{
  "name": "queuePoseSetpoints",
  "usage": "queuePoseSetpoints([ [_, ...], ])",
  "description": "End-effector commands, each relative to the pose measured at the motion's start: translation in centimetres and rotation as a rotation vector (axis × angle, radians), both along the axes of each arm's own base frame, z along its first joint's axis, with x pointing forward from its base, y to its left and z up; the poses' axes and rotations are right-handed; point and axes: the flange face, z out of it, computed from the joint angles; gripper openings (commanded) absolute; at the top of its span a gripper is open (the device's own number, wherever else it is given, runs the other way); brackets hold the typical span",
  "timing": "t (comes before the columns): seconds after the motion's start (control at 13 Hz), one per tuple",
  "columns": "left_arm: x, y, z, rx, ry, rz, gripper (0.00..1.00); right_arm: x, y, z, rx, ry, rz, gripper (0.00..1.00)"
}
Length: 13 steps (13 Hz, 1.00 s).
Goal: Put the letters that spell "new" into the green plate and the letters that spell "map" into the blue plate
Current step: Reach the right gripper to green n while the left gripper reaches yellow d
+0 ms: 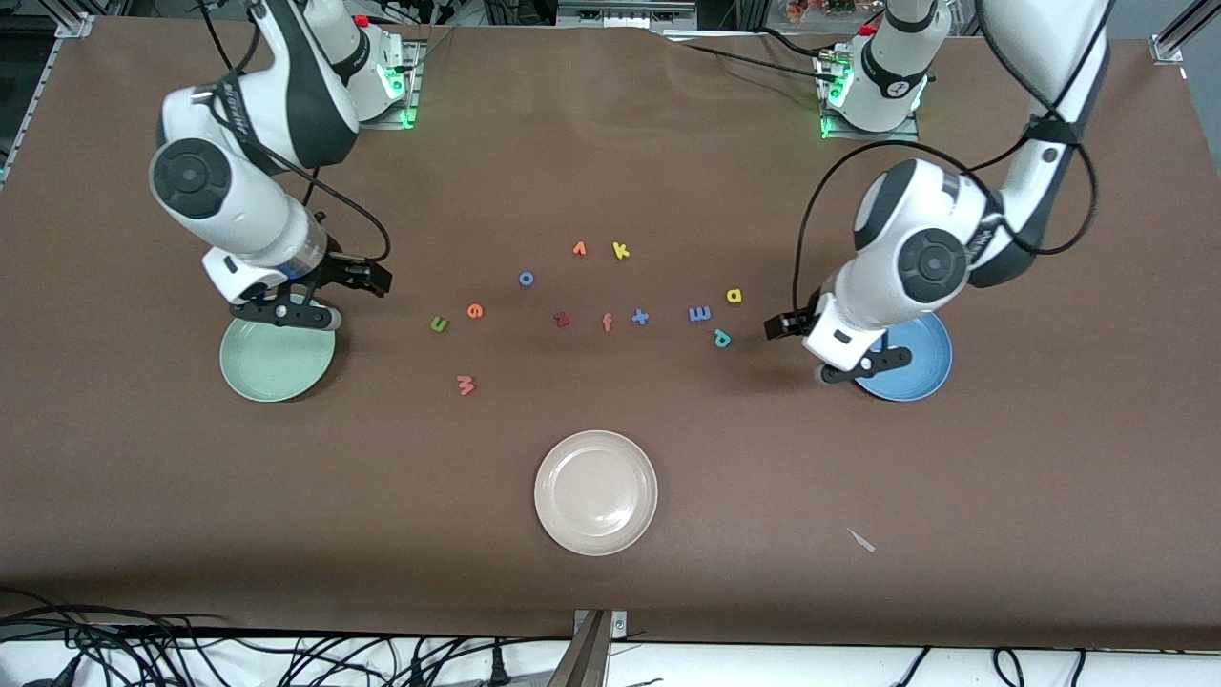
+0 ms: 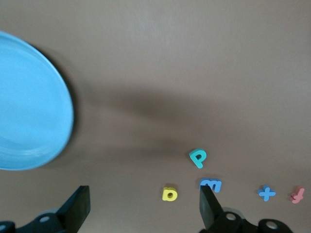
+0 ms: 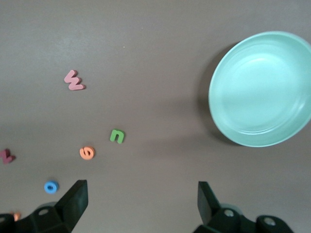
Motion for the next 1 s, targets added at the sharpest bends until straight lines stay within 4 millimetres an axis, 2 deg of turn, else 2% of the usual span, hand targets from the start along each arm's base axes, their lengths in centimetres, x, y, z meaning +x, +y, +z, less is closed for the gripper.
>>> queuePoseSetpoints([
  [0.0, -3.0, -2.3, -2.9, -0.012, -0.006, 0.062, 0.96, -1.3, 2.7, -4.1, 0.012, -0.028, -0.097, 1.00],
  [0.23, -6.3, -5.0, -6.3, 0.001, -0.021, 0.089, 0.91, -1.2, 4.1, -7.2, 0.017, -0.037, -0.192, 1.00],
  [0.54, -8.3, -5.1, -8.7, 0.024, 0.020, 0.077, 0.87, -1.6, 6.0, -11.2, 0.040, -0.058, -0.234, 1.00],
  [0.69, -9.3, -4.9, -9.7, 0.008, -0.017, 0.078, 0.87, -1.7, 5.9, -12.9, 0.049, -0.069, -0.236, 1.00],
  [0.92, -9.9, -5.8, -11.4, -0.005, -0.020, 0.070, 0.87, -2.7, 5.9, -15.0, 0.065, -0.100, -0.219, 1.00],
])
